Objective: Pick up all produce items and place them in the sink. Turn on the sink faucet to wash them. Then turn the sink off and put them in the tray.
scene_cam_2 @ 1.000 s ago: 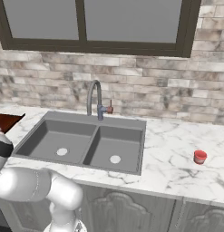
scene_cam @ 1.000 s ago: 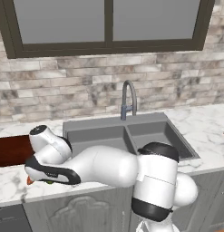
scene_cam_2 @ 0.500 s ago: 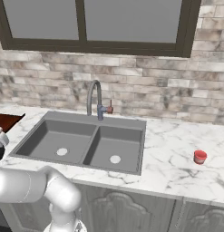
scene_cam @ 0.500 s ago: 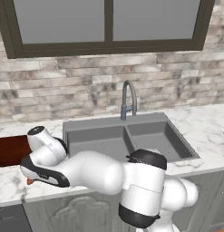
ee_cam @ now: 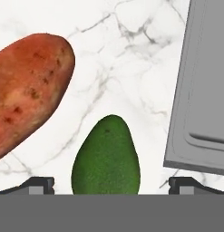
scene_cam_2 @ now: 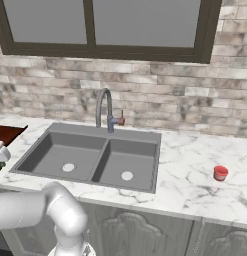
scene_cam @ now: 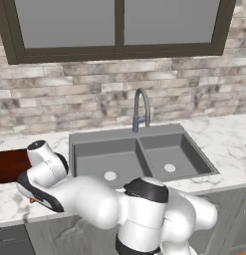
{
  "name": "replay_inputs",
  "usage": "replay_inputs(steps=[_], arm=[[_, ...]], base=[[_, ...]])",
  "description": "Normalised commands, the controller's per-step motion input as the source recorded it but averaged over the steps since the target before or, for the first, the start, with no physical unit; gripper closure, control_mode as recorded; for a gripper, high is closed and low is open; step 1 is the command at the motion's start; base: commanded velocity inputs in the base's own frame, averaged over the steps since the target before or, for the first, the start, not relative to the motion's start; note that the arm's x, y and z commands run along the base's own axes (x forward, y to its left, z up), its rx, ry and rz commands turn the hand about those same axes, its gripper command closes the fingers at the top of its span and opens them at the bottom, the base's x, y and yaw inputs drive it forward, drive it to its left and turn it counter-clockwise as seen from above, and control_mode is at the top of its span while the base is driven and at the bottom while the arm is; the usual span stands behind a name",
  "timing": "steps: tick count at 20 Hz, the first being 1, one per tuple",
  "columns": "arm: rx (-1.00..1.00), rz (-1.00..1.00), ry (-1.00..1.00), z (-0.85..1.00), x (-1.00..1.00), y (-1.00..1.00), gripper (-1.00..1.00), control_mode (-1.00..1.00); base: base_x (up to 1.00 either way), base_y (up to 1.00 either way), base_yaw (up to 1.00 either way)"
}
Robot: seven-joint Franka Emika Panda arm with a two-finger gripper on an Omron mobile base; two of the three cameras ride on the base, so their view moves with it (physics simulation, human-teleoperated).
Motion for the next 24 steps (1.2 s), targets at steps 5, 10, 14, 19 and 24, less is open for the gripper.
replay_inputs(steps=[5, 10, 14, 19, 24], arm=[[0.01, 0.00, 0.00, -0.18, 0.01, 0.00, -1.00, -1.00], [0.01, 0.00, 0.00, -0.15, 0.00, 0.00, -1.00, -1.00], [0.00, 0.00, 0.01, -0.19, 0.00, 0.00, 1.00, -1.00], [0.00, 0.00, 0.00, -0.05, 0.00, 0.00, 1.00, -1.00], [0.03, 0.05, -0.09, 0.28, 0.00, -0.34, 1.00, -1.00]], base=[[0.00, 0.00, 0.00], [0.00, 0.00, 0.00], [0.00, 0.00, 0.00], [0.00, 0.00, 0.00], [0.00, 0.00, 0.00]])
